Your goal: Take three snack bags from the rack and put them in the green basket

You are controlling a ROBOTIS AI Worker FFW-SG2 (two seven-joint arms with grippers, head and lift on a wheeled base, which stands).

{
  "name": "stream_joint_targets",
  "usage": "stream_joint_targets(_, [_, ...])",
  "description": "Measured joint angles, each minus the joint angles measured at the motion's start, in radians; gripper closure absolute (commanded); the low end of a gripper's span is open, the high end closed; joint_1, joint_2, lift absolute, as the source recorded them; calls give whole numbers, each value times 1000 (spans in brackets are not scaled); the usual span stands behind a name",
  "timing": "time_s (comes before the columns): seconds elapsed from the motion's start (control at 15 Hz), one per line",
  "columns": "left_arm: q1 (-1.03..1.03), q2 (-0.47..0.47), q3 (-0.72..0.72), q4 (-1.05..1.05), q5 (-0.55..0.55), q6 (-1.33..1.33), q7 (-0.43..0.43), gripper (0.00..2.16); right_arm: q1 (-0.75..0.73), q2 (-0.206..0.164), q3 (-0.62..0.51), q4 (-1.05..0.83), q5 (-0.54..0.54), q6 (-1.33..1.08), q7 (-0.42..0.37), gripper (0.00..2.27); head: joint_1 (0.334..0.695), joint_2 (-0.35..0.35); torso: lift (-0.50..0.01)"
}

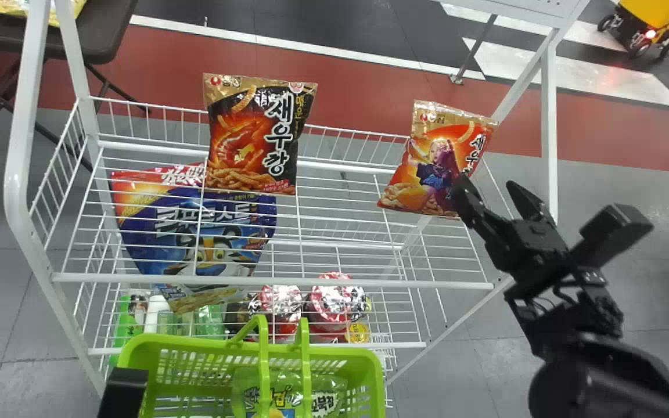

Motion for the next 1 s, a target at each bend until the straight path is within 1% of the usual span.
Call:
stream_joint_targets(0.2, [-1, 2, 5, 1, 1, -1, -5, 1305, -99, -1, 14, 65, 93, 47, 1, 66, 695, -350, -9])
stream_joint_targets(0.33, [-1, 2, 7, 3, 1, -2, -7, 1305, -132, 0, 37, 94, 115, 71, -6, 66, 695, -350, -9])
stream_joint_targets(0.47, [-1, 2, 9, 5, 1, -2, -11, 1305, -170, 0, 60, 142, 146, 83, -43, 66, 695, -350, -9])
stream_joint_targets(0.67, [-1, 2, 10, 7, 1, -4, -13, 1305, -245, 0, 87, 229, 209, 135, -78, 87, 695, -350, -9])
stream_joint_targets(0.73, [-2, 2, 11, 8, 1, -4, -15, 1305, -261, 0, 94, 249, 225, 145, -92, 390, 695, -350, -9])
stream_joint_targets(0.8, [-2, 2, 13, 8, 1, -4, -18, 1305, -273, 0, 97, 266, 237, 158, -98, 930, 695, -350, -9])
stream_joint_targets(0.87, [-3, 3, 17, 9, 2, -4, -22, 1305, -280, -1, 97, 275, 243, 173, -97, 1804, 695, -350, -9])
stream_joint_targets(0.93, [-3, 3, 24, 9, 4, -3, -25, 1305, -285, -4, 96, 279, 247, 200, -89, 2108, 695, -350, -9])
stream_joint_targets(1.0, [-5, 2, 30, 10, 7, -2, -26, 1305, -289, -8, 94, 281, 248, 240, -69, 2132, 695, -350, -9])
